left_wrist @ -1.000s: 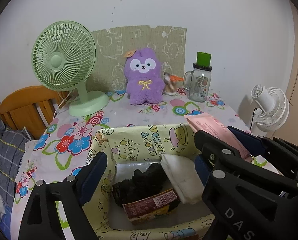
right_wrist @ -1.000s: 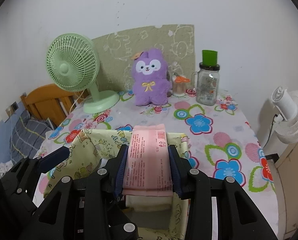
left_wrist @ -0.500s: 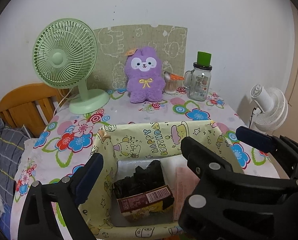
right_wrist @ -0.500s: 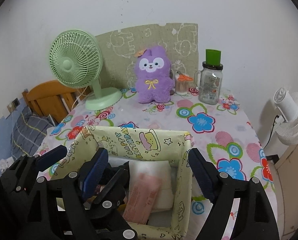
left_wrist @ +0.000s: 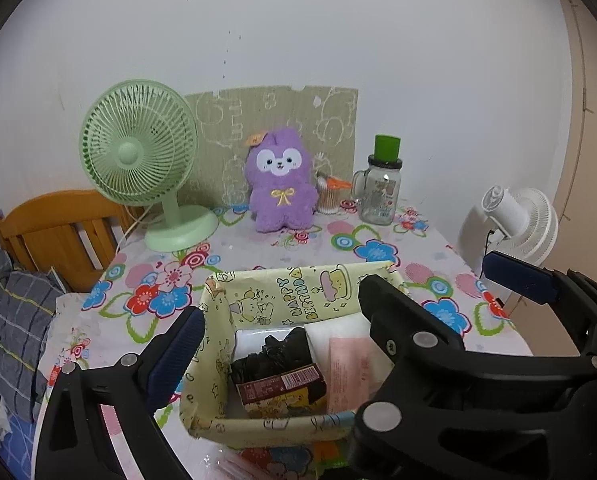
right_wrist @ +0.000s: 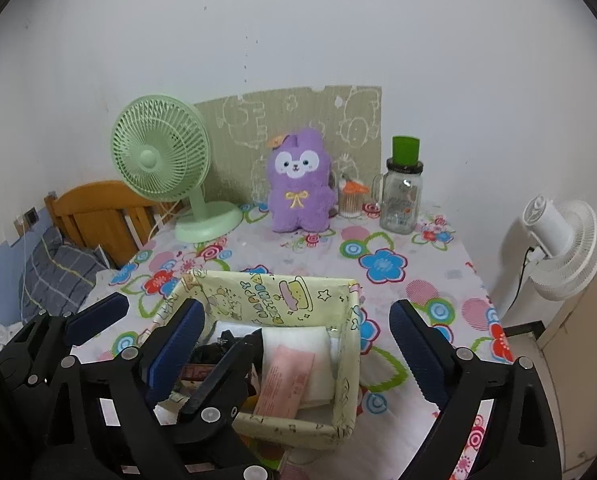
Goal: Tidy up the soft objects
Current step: 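Release the white cloth and pink packet into the box, then withdraw both grippers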
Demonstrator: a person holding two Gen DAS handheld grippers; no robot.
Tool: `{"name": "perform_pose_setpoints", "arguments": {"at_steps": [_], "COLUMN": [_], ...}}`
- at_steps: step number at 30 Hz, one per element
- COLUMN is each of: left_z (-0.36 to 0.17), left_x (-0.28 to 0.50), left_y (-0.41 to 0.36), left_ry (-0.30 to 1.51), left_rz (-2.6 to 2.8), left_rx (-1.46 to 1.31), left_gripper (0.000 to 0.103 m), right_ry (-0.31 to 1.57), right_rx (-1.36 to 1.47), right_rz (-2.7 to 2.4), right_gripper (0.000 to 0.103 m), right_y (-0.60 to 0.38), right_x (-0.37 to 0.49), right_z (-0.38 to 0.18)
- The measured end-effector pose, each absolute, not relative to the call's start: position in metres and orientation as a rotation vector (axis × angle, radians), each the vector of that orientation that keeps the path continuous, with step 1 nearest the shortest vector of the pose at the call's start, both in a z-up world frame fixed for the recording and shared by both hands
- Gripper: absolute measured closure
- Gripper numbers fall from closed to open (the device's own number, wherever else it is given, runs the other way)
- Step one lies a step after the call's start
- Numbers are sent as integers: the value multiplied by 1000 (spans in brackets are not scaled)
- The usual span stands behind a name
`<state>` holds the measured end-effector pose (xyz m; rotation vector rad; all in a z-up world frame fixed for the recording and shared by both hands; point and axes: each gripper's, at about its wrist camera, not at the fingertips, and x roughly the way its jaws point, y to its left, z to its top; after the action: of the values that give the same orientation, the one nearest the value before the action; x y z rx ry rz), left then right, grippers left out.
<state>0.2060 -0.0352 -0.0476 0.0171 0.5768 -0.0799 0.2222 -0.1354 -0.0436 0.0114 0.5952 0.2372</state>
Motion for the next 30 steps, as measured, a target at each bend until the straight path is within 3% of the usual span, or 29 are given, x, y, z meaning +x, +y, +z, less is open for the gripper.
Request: {"name": "perform_pose_setpoints", "arguments": {"at_steps": [30], "left_z": [-20], "left_x": [93], "left_y": [-56], "left_ry": [472], "left_rz": [-100], "left_rx": [24], "left_gripper": [0], "right_ry": [488], "right_rx": [-4], "right_rz": [211], "right_gripper": [2], "right_y": [-160], "right_x": [102], "right_z": [-10]}}
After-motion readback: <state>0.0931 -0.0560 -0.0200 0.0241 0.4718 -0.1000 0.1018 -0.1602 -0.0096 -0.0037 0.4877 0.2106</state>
